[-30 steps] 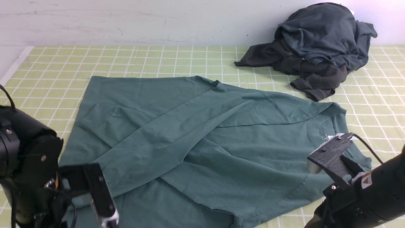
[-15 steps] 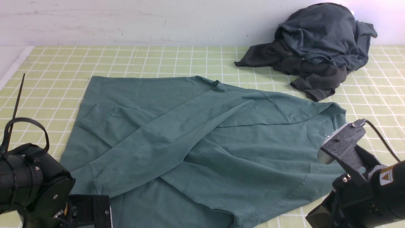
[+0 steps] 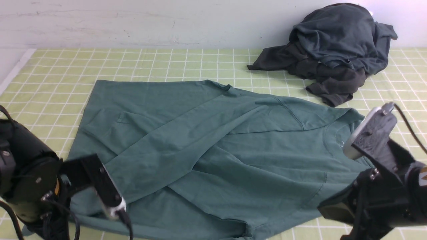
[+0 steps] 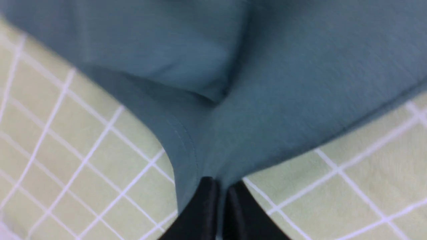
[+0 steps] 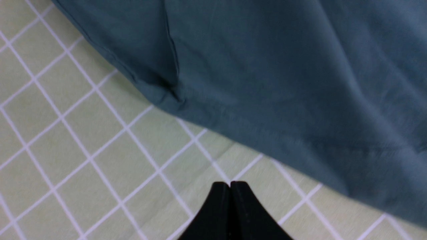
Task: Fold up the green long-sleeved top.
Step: Use both arms simultaneously to clamp the lower edge of the clothing fabric
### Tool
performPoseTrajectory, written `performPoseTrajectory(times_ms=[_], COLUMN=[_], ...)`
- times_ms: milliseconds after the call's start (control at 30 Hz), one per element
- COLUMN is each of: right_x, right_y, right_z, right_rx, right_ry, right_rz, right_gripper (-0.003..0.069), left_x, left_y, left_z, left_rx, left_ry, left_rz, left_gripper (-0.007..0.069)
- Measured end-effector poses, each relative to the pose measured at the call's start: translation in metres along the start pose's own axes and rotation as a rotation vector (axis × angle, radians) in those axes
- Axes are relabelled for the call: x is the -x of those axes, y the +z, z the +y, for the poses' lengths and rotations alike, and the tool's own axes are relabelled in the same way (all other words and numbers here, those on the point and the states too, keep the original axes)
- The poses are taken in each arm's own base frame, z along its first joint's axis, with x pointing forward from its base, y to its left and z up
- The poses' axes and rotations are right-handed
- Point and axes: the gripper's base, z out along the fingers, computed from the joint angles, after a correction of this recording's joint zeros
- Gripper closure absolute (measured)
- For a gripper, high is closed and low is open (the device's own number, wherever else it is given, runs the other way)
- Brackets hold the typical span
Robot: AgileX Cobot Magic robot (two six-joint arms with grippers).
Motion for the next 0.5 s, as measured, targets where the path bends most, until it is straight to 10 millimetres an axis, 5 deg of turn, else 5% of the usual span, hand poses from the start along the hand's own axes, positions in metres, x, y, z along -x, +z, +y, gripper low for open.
performPoseTrajectory(times_ms=[267,333,500], right_x=[0.01,0.004,-0.012], right_y=[0.011,0.029,0.061], right_z=[-0.012,-0.023,-0.041], right_rx=[-0.058,-0.069,-0.057], right_ry=[-0.32,-0.505,-0.713], right_rz=[0.031,0.157,0.374], right_gripper=[0.056,0.0456,0.0348], left_x=[0.001,0.002,0.003], left_y=[-0.016,-0.016,-0.016], left_z=[0.0,-0.001,-0.001], left_rx=[-0.052,-0.059,-0.058], left_ry=[-0.196,-0.205,-0.21], left_rz=[-0.04,-0.045,-0.058], left_gripper=[0.0619,0.0619,0.0619])
